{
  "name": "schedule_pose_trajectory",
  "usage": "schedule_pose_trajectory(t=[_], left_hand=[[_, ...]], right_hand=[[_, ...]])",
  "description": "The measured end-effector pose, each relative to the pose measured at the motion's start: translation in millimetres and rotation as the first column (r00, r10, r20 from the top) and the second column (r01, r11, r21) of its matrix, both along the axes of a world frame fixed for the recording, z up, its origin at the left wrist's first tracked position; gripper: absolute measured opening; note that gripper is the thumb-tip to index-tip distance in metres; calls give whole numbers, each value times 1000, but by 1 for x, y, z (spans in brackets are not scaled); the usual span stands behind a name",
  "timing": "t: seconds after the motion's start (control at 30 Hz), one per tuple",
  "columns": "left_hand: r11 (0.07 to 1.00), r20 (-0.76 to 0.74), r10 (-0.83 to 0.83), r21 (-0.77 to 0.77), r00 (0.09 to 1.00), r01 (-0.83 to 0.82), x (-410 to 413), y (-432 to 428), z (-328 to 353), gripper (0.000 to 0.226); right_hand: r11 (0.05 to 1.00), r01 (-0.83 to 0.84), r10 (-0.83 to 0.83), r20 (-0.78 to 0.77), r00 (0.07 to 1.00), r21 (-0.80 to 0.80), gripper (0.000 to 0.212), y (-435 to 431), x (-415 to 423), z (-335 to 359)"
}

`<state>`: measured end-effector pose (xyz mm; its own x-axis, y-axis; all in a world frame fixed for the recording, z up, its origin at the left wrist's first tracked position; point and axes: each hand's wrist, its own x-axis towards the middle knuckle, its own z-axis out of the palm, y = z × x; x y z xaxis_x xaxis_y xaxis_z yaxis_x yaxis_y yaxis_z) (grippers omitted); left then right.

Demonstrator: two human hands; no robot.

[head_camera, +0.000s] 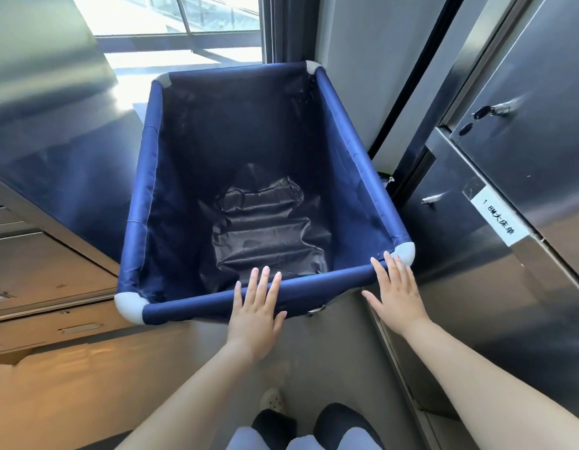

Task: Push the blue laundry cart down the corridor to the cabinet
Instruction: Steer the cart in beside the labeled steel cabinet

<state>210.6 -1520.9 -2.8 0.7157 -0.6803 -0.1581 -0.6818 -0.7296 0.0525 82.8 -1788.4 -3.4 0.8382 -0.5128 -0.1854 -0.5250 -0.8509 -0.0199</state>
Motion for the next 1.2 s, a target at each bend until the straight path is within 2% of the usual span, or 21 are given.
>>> schedule_pose_trajectory(t=[0.17,0.3,0.4,0.57,0.7,0.8,0.97,1.2], left_hand=[[999,-58,38,17,998,-37,-20,-48,-1,68],[981,-83,179,91,980,-172,-36,-82,0,59],[968,-67,217,143,974,-206,-35,-95,2,53],[955,-17,226,202,974,-218,-30,-94,8,55],[891,9,373,276,928,-360,-23,-68,9,60],[907,-45,343,276,938,-318,-10,-52,8,54],[929,-72,250,299,966,-218,7,-54,8,42],[945,-60,224,256,973,-202,8,-51,4,37]], right_hand=[[993,-114,115,-63,991,16,69,-36,-1,4],[957,-291,291,-12,957,-2,63,-62,-8,4],[927,-376,376,6,927,-4,62,-72,-10,8],[905,-423,423,23,906,40,63,-83,-5,2],[907,-420,421,-37,906,31,64,-84,8,0],[908,-408,414,-58,908,95,56,-85,21,-5],[902,-431,433,-51,900,36,44,-87,27,-13],[895,-437,440,14,898,-86,40,-85,26,-16]])
